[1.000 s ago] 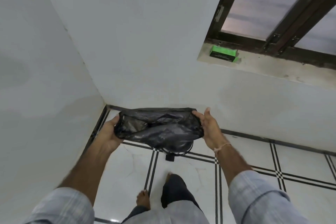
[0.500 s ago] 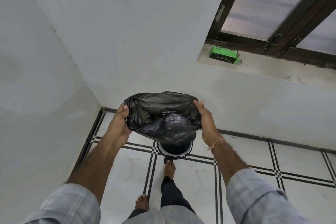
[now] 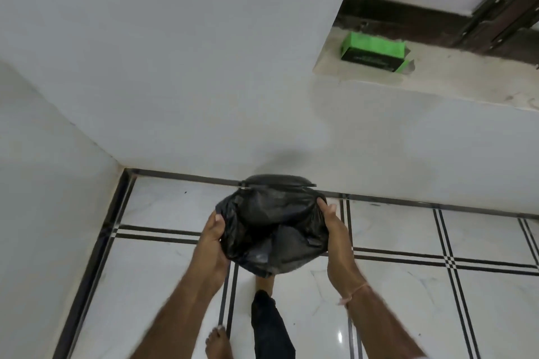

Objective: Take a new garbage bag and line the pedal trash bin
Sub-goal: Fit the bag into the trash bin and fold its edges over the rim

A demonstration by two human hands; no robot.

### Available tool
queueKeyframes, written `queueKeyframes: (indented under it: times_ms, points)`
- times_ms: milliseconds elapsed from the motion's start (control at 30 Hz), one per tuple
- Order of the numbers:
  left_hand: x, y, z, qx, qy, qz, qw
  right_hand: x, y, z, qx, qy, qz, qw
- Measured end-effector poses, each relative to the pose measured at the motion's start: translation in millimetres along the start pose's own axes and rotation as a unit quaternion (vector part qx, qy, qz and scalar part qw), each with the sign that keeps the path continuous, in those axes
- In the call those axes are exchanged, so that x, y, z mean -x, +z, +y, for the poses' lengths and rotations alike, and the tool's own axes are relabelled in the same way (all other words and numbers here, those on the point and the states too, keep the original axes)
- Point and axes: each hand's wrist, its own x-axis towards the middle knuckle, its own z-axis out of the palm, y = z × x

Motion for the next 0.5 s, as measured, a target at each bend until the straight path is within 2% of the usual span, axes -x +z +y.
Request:
queueKeyframes:
  times_ms: [233, 333, 400, 467, 500]
  points:
    - [-124.3, -24.6, -121.8, 0.025, -0.087, 0.034, 0.995, -117.1, -9.2, 118.1, 0.010, 0.029, 0.037, 0.999]
    - [-178.7, -30.4, -149.0, 0.083, -0.082, 0.020, 0.993, -163.0, -7.6, 142.9, -0.001, -0.008, 0.045, 0.999]
    - [-210.8, -32.5, -163.4, 0.097, -0.073, 0.010, 0.993, -188.6, -4.8, 164.4, 0.032, -0.058, 0.034, 0.997]
    - [-234.2, -32.3, -182.2, 0.001, -0.083, -0.004, 0.997, -209.8, 2.0, 191.5, 0.108, -0.048, -0.027, 0.993]
    - [-242.6, -34.6, -191.1, -0.072, -0.082, 0.014, 0.994, -218.4, 4.3, 204.6, 0.143, -0.027, -0.060, 0.987]
